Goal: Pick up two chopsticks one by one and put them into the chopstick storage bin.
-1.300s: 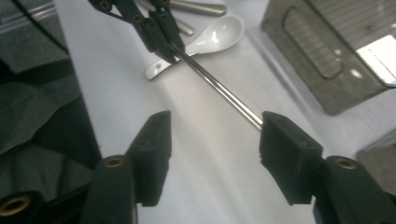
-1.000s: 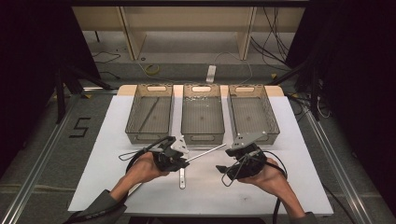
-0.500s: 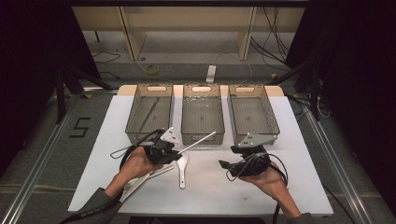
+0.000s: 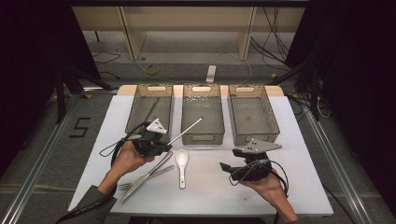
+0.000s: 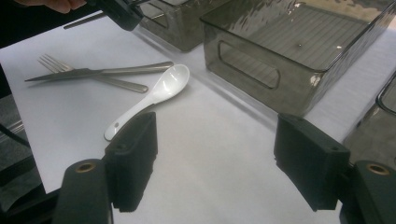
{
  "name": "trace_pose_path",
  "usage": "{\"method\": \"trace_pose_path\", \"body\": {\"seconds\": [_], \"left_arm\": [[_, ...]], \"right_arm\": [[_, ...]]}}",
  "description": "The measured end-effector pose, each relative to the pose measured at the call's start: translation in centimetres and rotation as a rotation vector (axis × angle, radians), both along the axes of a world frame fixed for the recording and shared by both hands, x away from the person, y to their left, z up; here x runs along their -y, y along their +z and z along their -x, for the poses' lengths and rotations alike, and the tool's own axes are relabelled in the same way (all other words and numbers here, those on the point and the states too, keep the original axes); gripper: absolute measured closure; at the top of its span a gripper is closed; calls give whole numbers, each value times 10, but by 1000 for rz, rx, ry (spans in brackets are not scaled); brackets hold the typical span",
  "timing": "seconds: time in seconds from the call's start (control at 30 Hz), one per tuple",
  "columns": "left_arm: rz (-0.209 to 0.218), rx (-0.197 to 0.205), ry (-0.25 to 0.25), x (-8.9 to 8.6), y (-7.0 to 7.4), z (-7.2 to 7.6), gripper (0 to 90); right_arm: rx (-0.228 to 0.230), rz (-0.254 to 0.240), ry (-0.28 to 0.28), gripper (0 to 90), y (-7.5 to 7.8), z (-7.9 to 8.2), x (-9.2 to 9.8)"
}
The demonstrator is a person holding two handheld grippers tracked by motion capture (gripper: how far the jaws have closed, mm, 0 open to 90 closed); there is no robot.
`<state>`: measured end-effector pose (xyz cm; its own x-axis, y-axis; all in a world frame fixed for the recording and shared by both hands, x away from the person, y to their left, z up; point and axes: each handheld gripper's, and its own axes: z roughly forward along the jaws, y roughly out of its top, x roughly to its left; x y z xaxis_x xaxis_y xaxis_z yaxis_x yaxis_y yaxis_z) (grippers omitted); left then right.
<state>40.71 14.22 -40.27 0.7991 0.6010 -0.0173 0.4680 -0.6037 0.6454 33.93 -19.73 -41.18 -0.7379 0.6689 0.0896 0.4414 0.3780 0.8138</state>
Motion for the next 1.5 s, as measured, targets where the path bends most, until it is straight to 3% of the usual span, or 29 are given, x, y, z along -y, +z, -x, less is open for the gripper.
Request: {"method": "trace_pose_path", "body": {"seconds": [0.33, 0.6, 0.87, 1.2, 1.5], "left_arm": [[49, 0, 84, -24, 3, -10, 853], [76, 6, 149, -43, 6, -17, 853], [110, 15, 227, -69, 12, -25, 853], [127, 20, 281, -84, 18, -42, 852], [140, 18, 320, -82, 19, -61, 852]], "right_arm": [[-2, -36, -4, 297, -4, 4, 4], [30, -78, -29, 287, -5, 8, 8], [32, -82, -46, 276, -8, 10, 11], [39, -86, -50, 274, -11, 16, 12], [47, -105, -72, 271, -12, 21, 17]]}}
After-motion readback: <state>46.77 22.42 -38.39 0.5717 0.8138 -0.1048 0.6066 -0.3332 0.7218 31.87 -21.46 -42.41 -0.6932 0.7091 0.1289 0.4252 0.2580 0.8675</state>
